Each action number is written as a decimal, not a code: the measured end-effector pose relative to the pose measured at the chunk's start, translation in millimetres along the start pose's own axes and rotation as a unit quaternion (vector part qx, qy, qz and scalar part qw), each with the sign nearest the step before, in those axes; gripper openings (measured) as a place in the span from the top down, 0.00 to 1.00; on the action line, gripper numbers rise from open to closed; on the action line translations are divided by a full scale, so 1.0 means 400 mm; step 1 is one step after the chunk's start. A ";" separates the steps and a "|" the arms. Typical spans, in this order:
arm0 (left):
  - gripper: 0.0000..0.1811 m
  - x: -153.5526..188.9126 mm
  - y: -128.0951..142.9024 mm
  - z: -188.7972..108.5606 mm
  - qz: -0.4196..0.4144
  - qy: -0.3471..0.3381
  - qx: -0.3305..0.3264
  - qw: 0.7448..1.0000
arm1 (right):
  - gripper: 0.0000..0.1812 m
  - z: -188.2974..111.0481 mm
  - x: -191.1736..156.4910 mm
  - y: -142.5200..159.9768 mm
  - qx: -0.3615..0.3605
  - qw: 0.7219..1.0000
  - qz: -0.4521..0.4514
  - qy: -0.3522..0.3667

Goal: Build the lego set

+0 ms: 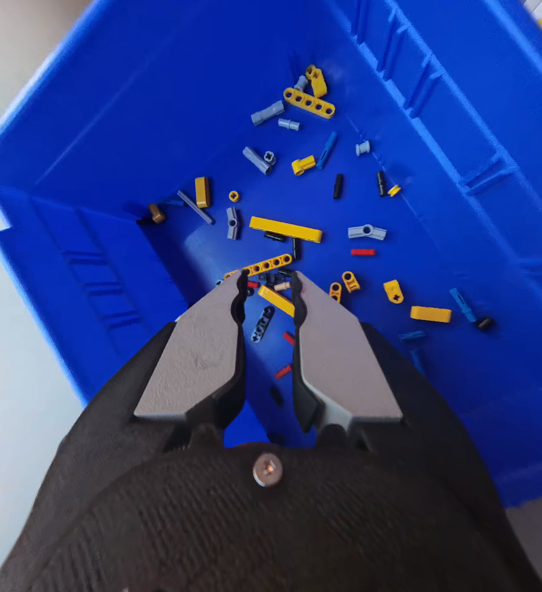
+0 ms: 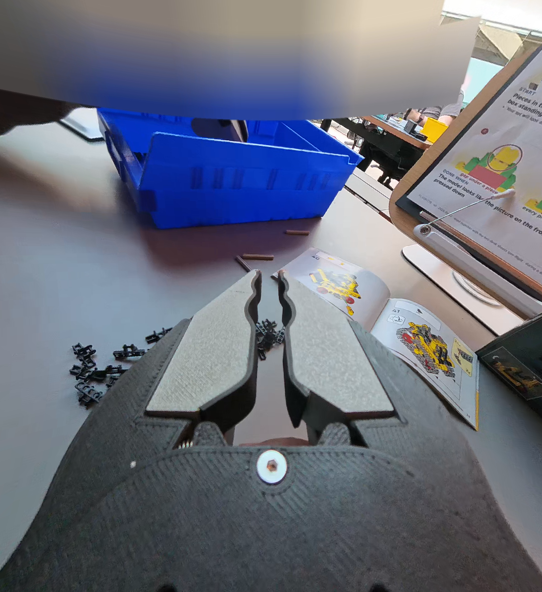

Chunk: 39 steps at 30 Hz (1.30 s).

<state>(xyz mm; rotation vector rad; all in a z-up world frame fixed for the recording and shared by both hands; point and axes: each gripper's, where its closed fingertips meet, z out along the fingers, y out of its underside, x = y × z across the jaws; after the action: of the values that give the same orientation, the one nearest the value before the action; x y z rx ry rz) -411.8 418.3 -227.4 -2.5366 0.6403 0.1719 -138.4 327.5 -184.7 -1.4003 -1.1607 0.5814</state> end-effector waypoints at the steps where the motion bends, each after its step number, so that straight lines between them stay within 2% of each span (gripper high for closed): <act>1: 0.86 0.001 0.004 0.015 0.000 0.011 -0.015 1.000 | 0.96 -0.002 -0.002 -0.002 0.002 1.000 -0.002 0.000; 6: 0.87 0.001 0.033 0.063 -0.012 0.041 -0.063 0.997 | 0.96 -0.017 -0.005 -0.009 0.009 1.000 -0.011 0.002; 10: 0.88 -0.016 0.055 0.075 -0.008 0.023 -0.088 0.996 | 0.97 -0.025 -0.004 -0.019 0.020 1.000 -0.009 0.002; 18: 0.89 -0.020 0.053 0.078 0.004 0.038 -0.101 0.994 | 0.97 -0.033 -0.007 -0.025 0.027 1.000 -0.011 0.000; 21: 0.96 0.001 0.060 0.076 0.002 0.071 -0.118 0.991 | 0.97 -0.037 -0.005 -0.027 0.030 0.999 -0.012 0.002; 33: 0.97 -0.006 0.045 0.086 0.009 0.075 -0.107 0.991 | 0.98 -0.044 -0.008 -0.031 0.035 0.999 -0.014 0.000; 39: 0.97 -0.007 0.031 0.037 0.015 0.064 -0.087 0.994 | 0.98 -0.051 -0.009 -0.035 0.040 0.999 -0.010 -0.001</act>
<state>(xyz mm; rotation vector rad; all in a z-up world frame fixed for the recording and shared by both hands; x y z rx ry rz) -419.8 417.7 -245.0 -2.7239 0.7414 0.0796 -126.4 313.2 -168.3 -1.3178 -1.1401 0.6085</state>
